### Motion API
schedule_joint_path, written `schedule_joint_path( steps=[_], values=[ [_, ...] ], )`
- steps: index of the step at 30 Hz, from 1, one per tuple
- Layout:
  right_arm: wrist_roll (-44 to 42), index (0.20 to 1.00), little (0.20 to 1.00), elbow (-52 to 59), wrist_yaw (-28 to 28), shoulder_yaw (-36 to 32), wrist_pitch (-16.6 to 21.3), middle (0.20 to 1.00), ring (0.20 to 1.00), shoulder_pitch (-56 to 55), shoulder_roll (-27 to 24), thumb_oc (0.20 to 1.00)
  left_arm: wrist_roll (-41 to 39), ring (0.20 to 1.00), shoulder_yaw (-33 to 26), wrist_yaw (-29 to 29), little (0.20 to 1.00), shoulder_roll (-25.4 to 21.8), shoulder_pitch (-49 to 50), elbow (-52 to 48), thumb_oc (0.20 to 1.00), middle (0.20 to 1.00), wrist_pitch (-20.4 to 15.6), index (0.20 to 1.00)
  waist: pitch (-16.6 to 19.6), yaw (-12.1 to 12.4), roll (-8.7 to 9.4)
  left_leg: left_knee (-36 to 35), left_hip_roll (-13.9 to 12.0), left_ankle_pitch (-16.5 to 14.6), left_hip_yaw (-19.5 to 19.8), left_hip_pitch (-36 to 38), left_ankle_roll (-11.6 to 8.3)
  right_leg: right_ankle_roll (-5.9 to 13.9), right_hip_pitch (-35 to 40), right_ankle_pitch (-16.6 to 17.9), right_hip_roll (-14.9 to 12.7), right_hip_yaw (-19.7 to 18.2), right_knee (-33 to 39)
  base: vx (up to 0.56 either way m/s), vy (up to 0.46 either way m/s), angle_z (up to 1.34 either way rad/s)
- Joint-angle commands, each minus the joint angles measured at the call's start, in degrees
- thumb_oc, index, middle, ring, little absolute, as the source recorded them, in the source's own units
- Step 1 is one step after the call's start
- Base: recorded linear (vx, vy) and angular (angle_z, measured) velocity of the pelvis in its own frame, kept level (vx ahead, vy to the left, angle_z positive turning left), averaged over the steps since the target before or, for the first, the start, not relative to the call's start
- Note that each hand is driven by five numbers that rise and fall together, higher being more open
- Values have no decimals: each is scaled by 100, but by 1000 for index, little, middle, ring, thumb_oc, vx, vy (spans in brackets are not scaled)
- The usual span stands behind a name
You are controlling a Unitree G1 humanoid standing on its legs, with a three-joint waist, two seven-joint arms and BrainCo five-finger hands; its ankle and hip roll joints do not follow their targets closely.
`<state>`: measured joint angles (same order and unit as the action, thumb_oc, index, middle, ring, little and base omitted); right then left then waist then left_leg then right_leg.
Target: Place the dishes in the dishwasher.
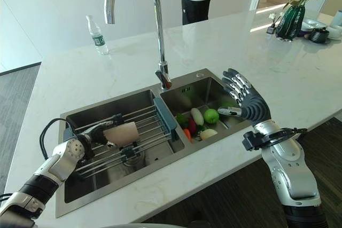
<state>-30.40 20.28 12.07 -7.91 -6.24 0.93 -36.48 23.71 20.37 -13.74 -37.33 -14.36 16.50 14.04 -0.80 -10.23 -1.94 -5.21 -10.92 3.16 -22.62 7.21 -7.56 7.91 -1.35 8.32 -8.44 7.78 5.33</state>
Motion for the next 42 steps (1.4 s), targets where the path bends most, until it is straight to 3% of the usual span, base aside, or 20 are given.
schedule_joint_path(
  steps=[1,30,31,32,42],
  values=[
    [-67,1000,1000,379,29,-413,187,1000,1000,345,-104,1000,235,1000,-49,141,1000,-154,-347,198,1000,1000,-63,1000,-128,-66,18,21,-373,-284,39,130,-29,387,502,-641,-264,123,-33,0,0,0],
    [-77,1000,1000,438,155,-360,103,1000,1000,327,-64,1000,310,1000,107,677,1000,86,-559,956,1000,1000,59,1000,-146,-251,12,21,-360,-307,-48,183,-6,386,470,-627,-236,-73,-33,5,0,-1],
    [-81,1000,1000,424,177,-376,109,1000,1000,319,-59,1000,332,360,122,772,360,62,-603,945,360,360,-14,360,-143,-260,13,21,-354,-314,-48,186,-3,393,469,-626,-238,-77,-33,0,0,0],
    [-114,1000,1000,431,178,-400,87,1000,1000,317,-79,1000,365,200,122,766,200,22,-638,928,200,200,-77,200,-142,-263,17,21,-355,-316,-53,186,-4,397,467,-626,-243,-80,-33,0,0,0],
    [-103,1000,1000,364,150,-350,135,1000,1000,331,-114,1000,677,200,163,754,200,-163,-637,733,200,200,-1,200,-144,-226,9,21,-342,-316,1,178,-5,406,480,-623,-247,-77,-33,-4,0,0]
  ],
)
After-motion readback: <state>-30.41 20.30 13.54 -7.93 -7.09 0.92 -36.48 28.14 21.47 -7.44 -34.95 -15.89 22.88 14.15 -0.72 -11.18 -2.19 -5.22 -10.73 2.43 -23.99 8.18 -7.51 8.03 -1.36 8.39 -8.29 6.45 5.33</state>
